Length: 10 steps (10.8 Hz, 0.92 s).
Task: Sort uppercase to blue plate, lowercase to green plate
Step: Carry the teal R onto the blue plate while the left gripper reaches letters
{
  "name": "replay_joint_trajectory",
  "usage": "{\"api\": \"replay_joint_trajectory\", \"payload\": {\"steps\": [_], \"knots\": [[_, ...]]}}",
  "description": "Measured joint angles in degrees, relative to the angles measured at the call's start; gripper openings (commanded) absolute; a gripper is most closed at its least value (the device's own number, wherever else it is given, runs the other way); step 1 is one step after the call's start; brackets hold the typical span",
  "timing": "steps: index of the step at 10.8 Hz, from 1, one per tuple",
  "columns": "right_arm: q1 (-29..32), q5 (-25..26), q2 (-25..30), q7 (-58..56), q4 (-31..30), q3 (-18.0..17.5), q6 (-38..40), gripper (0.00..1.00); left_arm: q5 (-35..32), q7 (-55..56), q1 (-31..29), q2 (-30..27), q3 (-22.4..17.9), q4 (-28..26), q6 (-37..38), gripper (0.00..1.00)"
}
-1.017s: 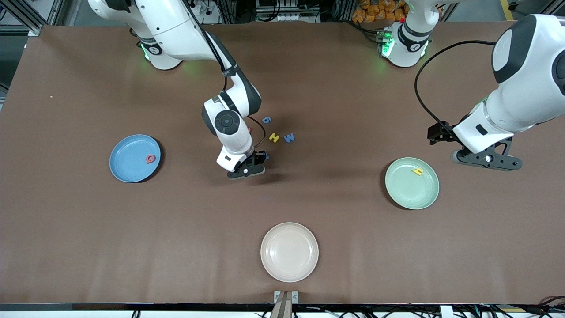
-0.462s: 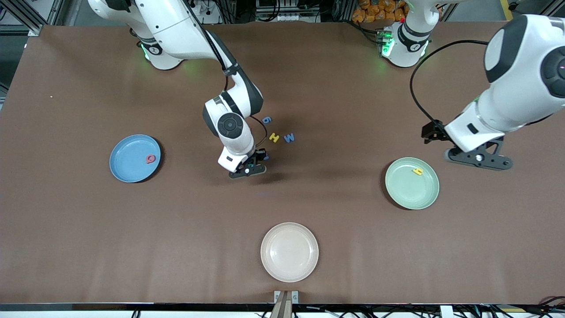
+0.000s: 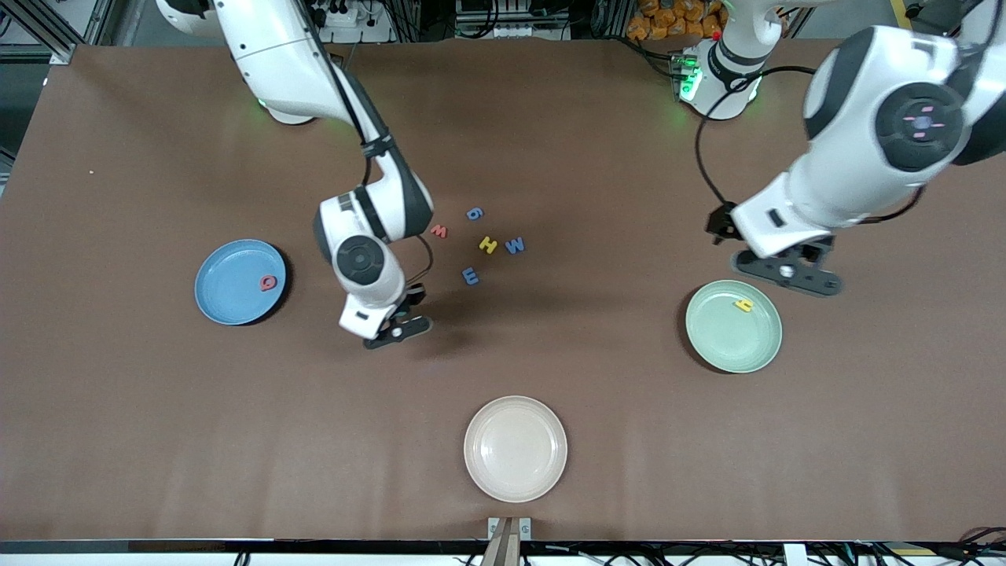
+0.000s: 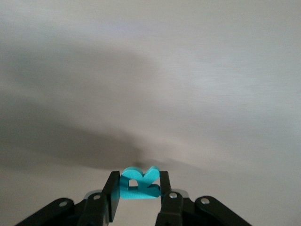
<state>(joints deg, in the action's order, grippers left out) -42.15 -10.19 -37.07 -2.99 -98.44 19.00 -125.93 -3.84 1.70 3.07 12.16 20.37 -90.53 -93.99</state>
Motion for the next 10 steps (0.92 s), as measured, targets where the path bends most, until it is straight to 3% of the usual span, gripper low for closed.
{"api": "replay_joint_trajectory", "payload": {"steps": [4,7,10], "knots": [[1.5,0.0,2.4,-11.0,0.1,7.1,11.9,0.25,0.1,11.0,4.8,6.2,7.3,-1.7,-6.1,1.0],[3.1,0.0,4.2,-18.8,-1.7,11.7,19.3,0.26,0.1,18.2,8.3,11.5,8.8,-4.1,-15.2,1.0],[4.6,0.1,4.4,-29.4,-7.4,17.0,19.8,0.32,0.1,30.4,13.4,16.0,8.9,-4.1,-22.5,1.0]]}}
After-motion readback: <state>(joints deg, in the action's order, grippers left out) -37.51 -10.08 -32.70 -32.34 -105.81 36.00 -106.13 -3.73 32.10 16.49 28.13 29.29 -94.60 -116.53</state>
